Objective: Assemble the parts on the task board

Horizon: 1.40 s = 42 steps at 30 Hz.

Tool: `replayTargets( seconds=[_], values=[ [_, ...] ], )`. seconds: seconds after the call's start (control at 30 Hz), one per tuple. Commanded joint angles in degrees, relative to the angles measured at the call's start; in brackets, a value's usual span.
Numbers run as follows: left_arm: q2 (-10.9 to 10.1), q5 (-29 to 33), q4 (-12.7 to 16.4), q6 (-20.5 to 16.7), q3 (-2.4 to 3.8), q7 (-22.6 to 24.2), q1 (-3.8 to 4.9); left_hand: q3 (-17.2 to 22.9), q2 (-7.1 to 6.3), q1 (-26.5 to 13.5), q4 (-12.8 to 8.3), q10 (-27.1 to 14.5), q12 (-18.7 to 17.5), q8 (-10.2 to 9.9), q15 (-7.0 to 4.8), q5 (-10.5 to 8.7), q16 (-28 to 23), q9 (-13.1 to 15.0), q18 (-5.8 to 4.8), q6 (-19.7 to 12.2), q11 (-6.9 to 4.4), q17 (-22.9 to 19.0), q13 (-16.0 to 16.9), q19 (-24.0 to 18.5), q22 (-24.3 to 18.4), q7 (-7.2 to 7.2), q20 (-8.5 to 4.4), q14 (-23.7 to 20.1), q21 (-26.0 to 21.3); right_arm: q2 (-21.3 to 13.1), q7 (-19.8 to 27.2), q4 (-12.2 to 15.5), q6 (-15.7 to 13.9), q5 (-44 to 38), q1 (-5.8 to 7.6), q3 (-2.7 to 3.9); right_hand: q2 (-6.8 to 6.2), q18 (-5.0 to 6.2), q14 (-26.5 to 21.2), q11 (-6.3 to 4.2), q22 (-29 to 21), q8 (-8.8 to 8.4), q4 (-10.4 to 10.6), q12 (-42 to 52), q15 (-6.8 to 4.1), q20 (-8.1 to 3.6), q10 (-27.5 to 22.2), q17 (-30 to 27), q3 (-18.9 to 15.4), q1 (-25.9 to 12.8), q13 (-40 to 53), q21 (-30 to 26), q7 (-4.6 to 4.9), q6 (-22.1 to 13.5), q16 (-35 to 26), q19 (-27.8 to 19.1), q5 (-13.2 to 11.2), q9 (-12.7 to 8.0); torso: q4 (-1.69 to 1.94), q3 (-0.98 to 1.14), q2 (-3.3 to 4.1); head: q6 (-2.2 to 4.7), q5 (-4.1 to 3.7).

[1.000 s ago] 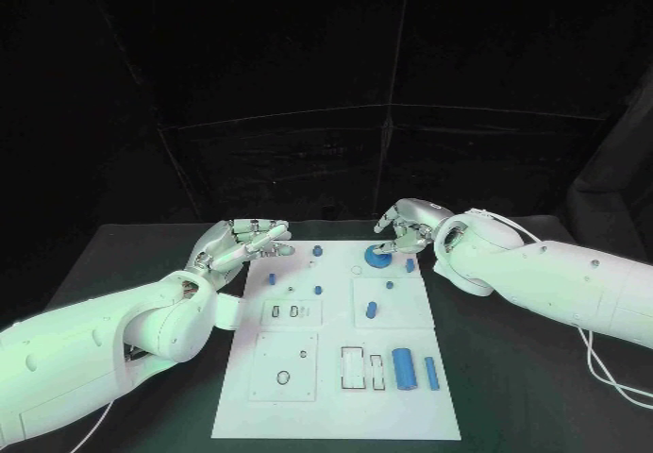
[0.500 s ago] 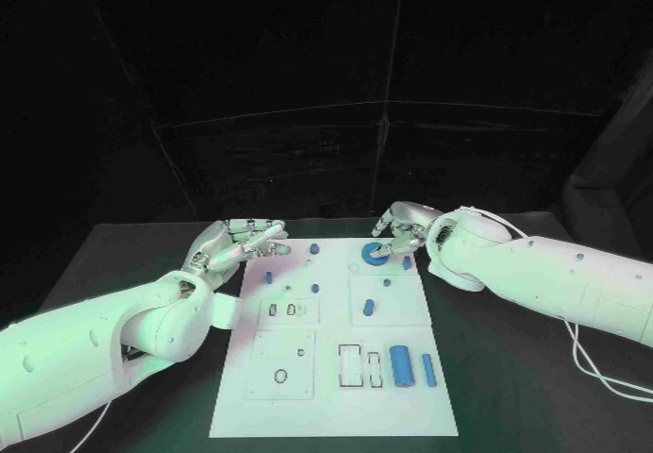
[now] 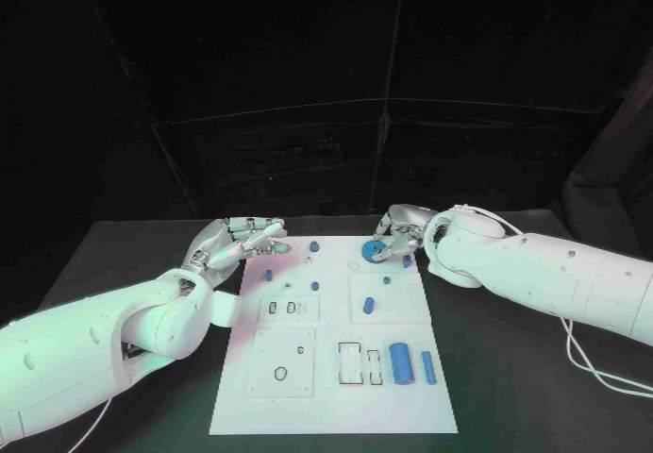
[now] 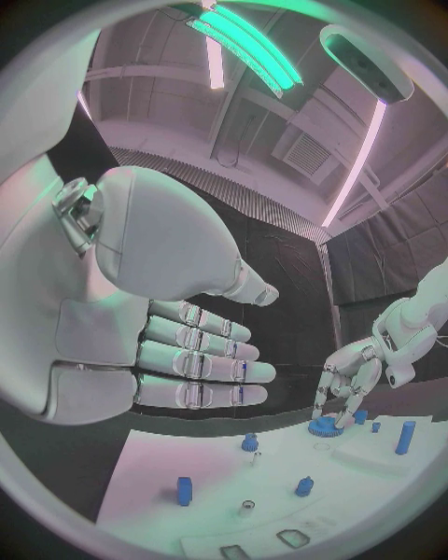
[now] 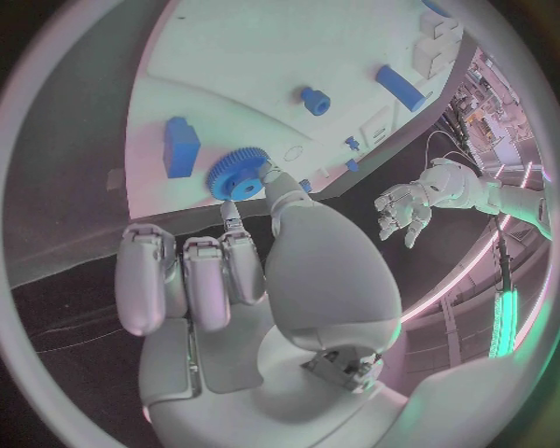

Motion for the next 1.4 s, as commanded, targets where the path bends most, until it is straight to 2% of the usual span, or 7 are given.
replayTargets(
  seconds=[0.03, 0.3, 0.43, 0.7, 0.9, 1.13, 1.4],
  values=[
    [0.12, -0.23, -0.04, 0.82, 0.03, 0.21, 0.07, 0.02, 0.69, -0.10, -0.24, -0.07, -0.29, -0.29, 0.47, 0.08, -0.20, -0.06, 0.40, 0.19, 0.15, 0.07, -0.07, 0.42, -0.07, 0.30, -0.09, 0.09, -0.29, 0.40, -0.29, -0.46, 2.11, -0.82, 0.02, 0.03, 0.28, -0.72, 4.66, 0.09, 1.54, 0.36, 0.00, 0.31, 0.34, 0.17, 0.53, 8.37, -0.11, 0.77, 6.67, 0.44, 0.12, -0.26, 0.39, 0.53, 0.44, 0.00, 0.02, 0.05, 0.04, 0.01, -0.15],
    [0.20, -0.23, -0.18, 0.88, 0.03, 0.19, 0.06, 0.02, 0.69, -0.10, -0.24, -0.07, -0.29, -0.29, 0.47, 0.08, -0.20, -0.06, 0.40, 0.19, 0.15, 0.07, -0.07, 0.42, -0.07, 0.30, -0.09, 0.09, -0.29, 0.97, -0.06, -1.17, 1.95, -0.95, -0.05, 0.03, 1.26, -0.78, 4.68, -0.05, 1.89, 1.03, -0.33, 0.81, 0.26, 0.14, 0.83, 8.51, 0.41, 1.55, 7.34, 0.65, -0.04, 0.52, 0.45, 0.64, 0.51, 0.12, -0.01, 0.02, 0.02, -0.14, -0.05],
    [0.21, -0.23, -0.21, 0.88, 0.02, 0.18, 0.05, 0.02, 0.69, -0.10, -0.24, -0.07, -0.29, -0.29, 0.47, 0.08, -0.20, -0.06, 0.40, 0.19, 0.15, 0.07, -0.07, 0.42, -0.07, 0.30, -0.09, 0.09, -0.29, 1.00, -0.04, -1.21, 1.40, -1.14, -0.07, 0.03, 2.36, -0.85, 4.68, -0.27, 2.32, 1.84, -0.87, 1.55, 0.08, 0.02, 1.43, 8.58, 1.28, 2.36, 8.27, 0.87, -0.31, 1.83, 0.48, 0.80, -0.83, 0.27, -0.05, 0.02, 0.05, -0.22, -0.02],
    [0.15, -0.23, -0.25, 1.00, 0.02, 0.09, 0.05, 0.02, 0.69, -0.10, -0.24, -0.07, -0.29, -0.29, 0.47, 0.08, -0.20, -0.06, 0.40, 0.19, 0.15, 0.07, -0.07, 0.42, -0.07, 0.30, -0.09, 0.09, -0.29, 0.76, 1.44, -0.02, -2.86, -6.20, -0.21, 0.02, 5.38, -1.11, 4.73, -2.18, 3.71, 5.12, -4.90, 4.34, -1.49, -1.25, 3.75, 8.82, 6.91, 7.28, 11.56, 1.51, -2.44, 9.14, 0.54, 1.40, -2.78, 1.25, -0.01, 0.01, 0.03, -0.30, -0.03],
    [0.08, -0.23, -0.19, 1.10, 0.01, 0.03, 0.05, 0.02, 0.75, -0.05, -0.33, -0.07, -0.35, -0.34, 0.46, 0.08, -0.27, -0.05, 0.40, 0.20, 0.14, 0.09, -0.07, 0.45, -0.11, 0.30, -0.09, 0.10, -0.35, 0.54, 2.28, 2.13, -5.88, -11.66, -0.52, 0.02, 4.86, -1.40, 4.79, -2.65, 5.02, 5.01, -5.88, 4.80, -1.98, -1.87, 4.18, 9.12, 8.90, 6.05, 12.14, 2.07, -2.90, 10.54, 0.61, 1.99, -2.45, 1.16, 0.01, -0.01, 0.02, -0.25, -0.06],
    [-0.04, -0.23, -0.04, 1.19, 0.01, -0.01, 0.05, 0.02, 0.75, -0.05, -0.33, -0.07, -0.35, -0.34, 0.46, 0.08, -0.27, -0.05, 0.40, 0.20, 0.14, 0.09, -0.07, 0.45, -0.11, 0.30, -0.09, 0.10, -0.35, -0.12, 2.73, 5.60, -9.10, -12.16, -0.72, 0.03, 3.10, -1.66, 4.81, -2.51, 6.24, 3.51, -4.49, 4.60, -1.89, -1.90, 4.11, 9.16, 9.58, 1.33, 12.05, 2.59, -2.73, 10.12, 0.61, 2.57, 2.02, 0.52, 0.00, -0.03, 0.01, -0.09, 0.20],
    [-0.17, -0.24, 0.17, 1.22, 0.01, -0.06, 0.06, 0.02, 0.75, -0.05, -0.33, -0.07, -0.35, -0.34, 0.46, 0.08, -0.27, -0.05, 0.40, 0.20, 0.14, 0.09, -0.07, 0.45, -0.11, 0.30, -0.09, 0.10, -0.35, 1.30, 2.09, 8.53, -11.44, -12.92, -0.73, 0.04, 2.30, -1.74, 4.81, -2.33, 6.67, 2.75, -3.67, 4.37, -1.76, -1.79, 3.97, 9.15, 9.59, -0.53, 11.87, 2.77, -2.52, 9.76, 0.60, 2.77, 2.28, 0.22, 0.09, -0.04, 0.06, 0.11, 0.54]
  ],
)
